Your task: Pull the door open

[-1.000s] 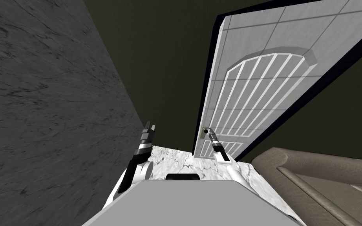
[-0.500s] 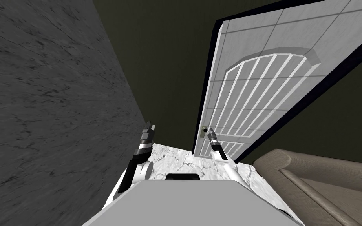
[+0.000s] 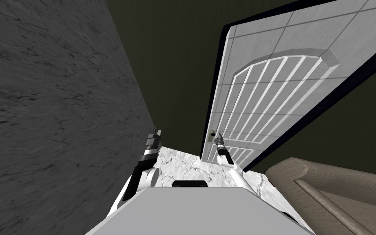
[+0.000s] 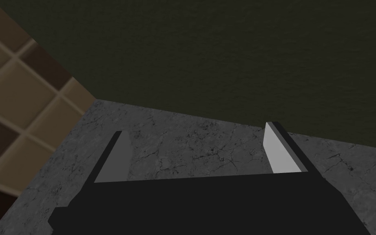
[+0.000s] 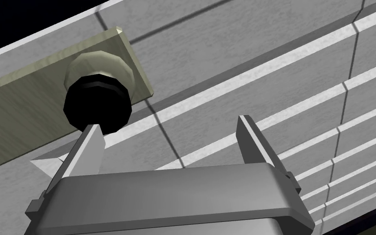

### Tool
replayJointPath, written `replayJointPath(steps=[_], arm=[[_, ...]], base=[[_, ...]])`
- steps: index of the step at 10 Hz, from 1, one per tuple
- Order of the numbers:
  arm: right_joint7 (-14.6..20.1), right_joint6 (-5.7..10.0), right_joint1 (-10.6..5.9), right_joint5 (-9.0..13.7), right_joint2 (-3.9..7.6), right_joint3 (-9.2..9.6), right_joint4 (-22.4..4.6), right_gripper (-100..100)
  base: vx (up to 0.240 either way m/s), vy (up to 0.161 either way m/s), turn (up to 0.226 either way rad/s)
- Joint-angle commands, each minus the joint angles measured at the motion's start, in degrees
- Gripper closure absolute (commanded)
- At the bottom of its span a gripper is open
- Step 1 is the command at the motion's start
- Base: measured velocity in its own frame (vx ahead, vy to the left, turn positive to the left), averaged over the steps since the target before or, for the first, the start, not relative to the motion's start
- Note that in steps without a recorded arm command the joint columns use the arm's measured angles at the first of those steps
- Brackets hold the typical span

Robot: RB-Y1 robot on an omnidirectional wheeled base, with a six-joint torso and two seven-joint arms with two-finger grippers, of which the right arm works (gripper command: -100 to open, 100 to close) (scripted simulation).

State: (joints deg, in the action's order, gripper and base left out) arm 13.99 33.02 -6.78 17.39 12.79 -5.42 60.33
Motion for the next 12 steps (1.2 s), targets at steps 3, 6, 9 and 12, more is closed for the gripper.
replayJointPath(steps=[3, 6, 9, 12], arm=[[4.5, -0.44, -1.09, 5.7, -0.92, 0.76, -0.7, -100], [8.4, -0.98, -2.02, 10.5, -1.78, 1.45, -1.2, -100], [12.2, -1.50, -2.92, 15.1, -2.62, 2.11, -1.6, -100], [15.9, -2.00, -3.78, 19.7, -3.42, 2.74, -2.1, -100]], base=[[-0.074, -0.038, 0.090], [-0.055, -0.028, 0.070], [-0.081, -0.038, 0.077], [-0.074, -0.046, 0.087]])
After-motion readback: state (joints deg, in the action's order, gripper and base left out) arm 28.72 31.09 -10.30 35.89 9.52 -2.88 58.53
